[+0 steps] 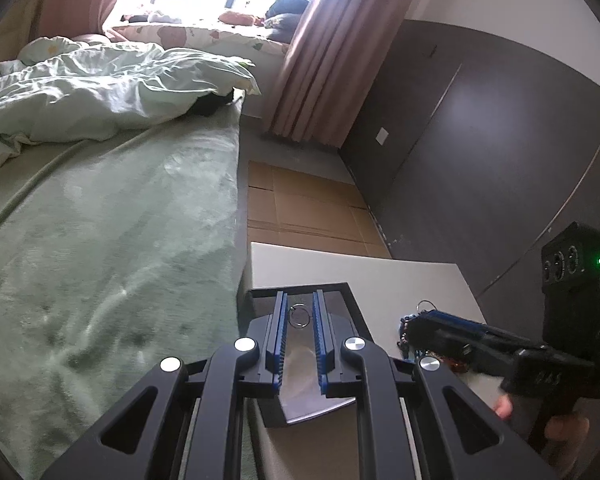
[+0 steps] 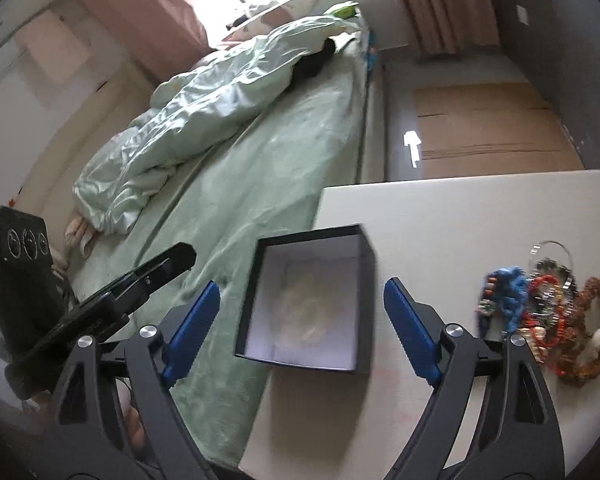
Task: Organize jewelry
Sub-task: 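Carry the ring into the black box with the left tool while the right tool drops the bag in, then grasp the blue beaded bracelet with the left tool while the right tool grasps the brown bead bracelet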
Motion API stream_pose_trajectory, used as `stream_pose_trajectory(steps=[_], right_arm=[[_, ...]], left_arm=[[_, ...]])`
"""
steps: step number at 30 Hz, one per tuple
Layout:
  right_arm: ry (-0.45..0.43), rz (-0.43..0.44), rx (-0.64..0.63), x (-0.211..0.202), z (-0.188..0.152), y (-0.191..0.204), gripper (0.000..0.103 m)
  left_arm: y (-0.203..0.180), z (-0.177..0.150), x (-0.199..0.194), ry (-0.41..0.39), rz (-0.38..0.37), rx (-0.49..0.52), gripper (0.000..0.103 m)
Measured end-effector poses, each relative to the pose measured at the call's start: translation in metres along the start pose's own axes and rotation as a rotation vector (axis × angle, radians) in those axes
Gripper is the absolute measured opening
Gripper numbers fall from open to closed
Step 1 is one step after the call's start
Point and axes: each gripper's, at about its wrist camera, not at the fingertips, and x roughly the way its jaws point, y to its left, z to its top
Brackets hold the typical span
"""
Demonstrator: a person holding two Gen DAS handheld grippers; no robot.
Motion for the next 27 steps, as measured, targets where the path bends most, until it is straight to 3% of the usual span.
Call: stream_pose_trajectory(steps=[7,8,9,10,11,20,27], right_arm=[[-0.018,-0.043,0.109,-0.021,-0.005,-0.041,0.084],[-0.018,-0.046,0.123,-0.023,-0.006,-0.046,0.084],[-0.017,-0.047,0.141,-0.026,-0.006,-0.052,0.084],[-0.016,-0.049,0.149,-0.027,-0.007,-0.056,0.084],[-0.016,-0.050,0.156,-0.030,-0.007,-0.059,0.084],[-0.059,-0.047,0.224,-0.067,-0.015,-0.086,0.084],[-0.107,-0.104,0.289,-0.103,-0.027,-0.113,0.084]], left_arm=[[-0.012,-0.002,0.026,0.054,-0.023,0.012,0.011],[-0.012,-0.002,0.030,0.063,-0.024,0.008,0.016],[-0.012,-0.003,0.033,0.072,-0.019,-0.001,0.025],[-0.011,-0.004,0.036,0.076,-0.008,-0.015,0.051],[-0.010,-0.005,0.036,0.060,-0.001,-0.032,0.065],[-0.013,-0.010,0.028,0.031,0.015,-0.047,0.066],[-0.041,-0.025,0.013,0.028,0.005,0.028,0.072]])
